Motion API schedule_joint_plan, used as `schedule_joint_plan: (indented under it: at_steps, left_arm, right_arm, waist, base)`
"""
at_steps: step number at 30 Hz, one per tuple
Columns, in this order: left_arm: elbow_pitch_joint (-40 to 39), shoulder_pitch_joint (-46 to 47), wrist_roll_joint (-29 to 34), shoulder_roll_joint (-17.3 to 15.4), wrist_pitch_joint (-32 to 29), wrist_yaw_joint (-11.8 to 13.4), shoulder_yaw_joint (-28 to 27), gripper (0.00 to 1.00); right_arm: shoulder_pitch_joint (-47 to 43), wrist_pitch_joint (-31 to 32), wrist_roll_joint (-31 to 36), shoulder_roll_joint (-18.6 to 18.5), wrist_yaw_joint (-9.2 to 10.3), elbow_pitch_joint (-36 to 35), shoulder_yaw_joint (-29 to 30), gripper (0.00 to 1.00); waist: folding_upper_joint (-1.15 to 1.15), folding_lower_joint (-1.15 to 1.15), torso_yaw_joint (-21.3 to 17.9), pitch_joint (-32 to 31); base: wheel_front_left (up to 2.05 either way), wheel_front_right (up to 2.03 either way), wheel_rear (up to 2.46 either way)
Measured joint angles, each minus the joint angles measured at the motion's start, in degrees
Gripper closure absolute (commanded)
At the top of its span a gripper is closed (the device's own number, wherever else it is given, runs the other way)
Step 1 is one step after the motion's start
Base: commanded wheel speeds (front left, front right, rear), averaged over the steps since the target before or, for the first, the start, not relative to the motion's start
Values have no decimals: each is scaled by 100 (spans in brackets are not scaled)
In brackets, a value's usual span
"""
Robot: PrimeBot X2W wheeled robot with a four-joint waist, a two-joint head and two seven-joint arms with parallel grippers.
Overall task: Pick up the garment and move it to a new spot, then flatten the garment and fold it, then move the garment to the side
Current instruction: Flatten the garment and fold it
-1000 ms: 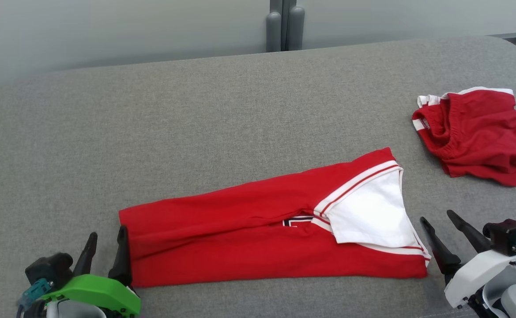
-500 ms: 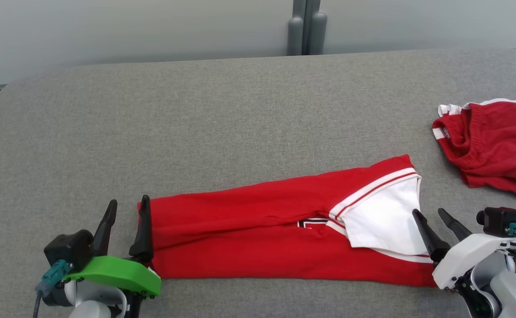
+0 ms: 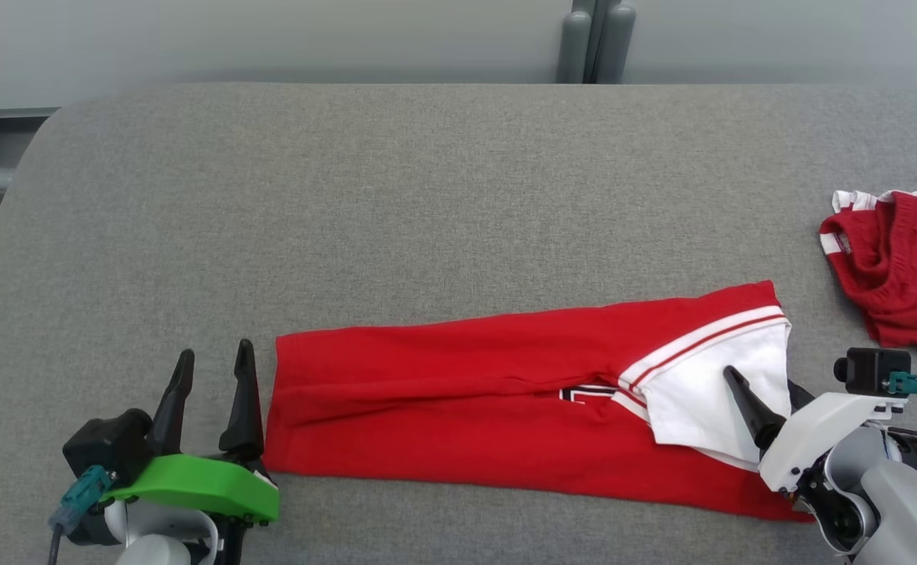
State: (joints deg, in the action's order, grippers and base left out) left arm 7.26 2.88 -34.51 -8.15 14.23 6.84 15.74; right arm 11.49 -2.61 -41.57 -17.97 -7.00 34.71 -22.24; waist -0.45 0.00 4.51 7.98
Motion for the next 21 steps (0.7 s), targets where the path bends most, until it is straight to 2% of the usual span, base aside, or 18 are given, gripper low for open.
schedule_joint_plan:
  at_steps: [2, 5, 6, 8, 9, 10, 21]
  left_arm:
    - [-23, -4, 1, 3, 0, 0, -40, 0]
    - [-47, -8, 49, 10, 1, 0, -79, 0]
    - [-54, -15, 54, 13, 1, 0, -88, 0]
    - [-64, -41, 59, 20, 1, 0, -102, 0]
    - [-66, -58, 59, 23, 1, 0, -110, 0]
    - [-66, -63, 60, 24, 1, 0, -118, 0]
    - [-124, -187, 138, 44, 1, 25, -298, 0]
  right_arm:
    - [27, 45, 1, 10, -3, 16, -73, 0]
    - [94, 73, 34, 4, -3, 31, -196, 57]
    - [117, 73, 43, 8, -3, 30, -218, 63]
    - [138, 73, 69, 15, -4, 30, -257, 82]
    - [144, 69, 82, 13, -4, 31, -265, 95]
    - [155, 66, 83, 12, -4, 33, -270, 100]
    - [303, 55, -51, -5, -13, 60, -263, 100]
  waist:
    - [0, 0, 8, 8]
    - [0, 0, 7, 13]
    - [0, 0, 5, 15]
    - [0, 0, -5, 17]
    - [0, 0, -12, 18]
    - [0, 0, -20, 19]
    - [0, 0, -213, -16]
  base:
    - [0, 0, 0]
    - [0, 0, 0]
    - [0, 0, 0]
    - [0, 0, 0]
    - [0, 0, 0]
    - [0, 0, 0]
    - [0, 0, 0]
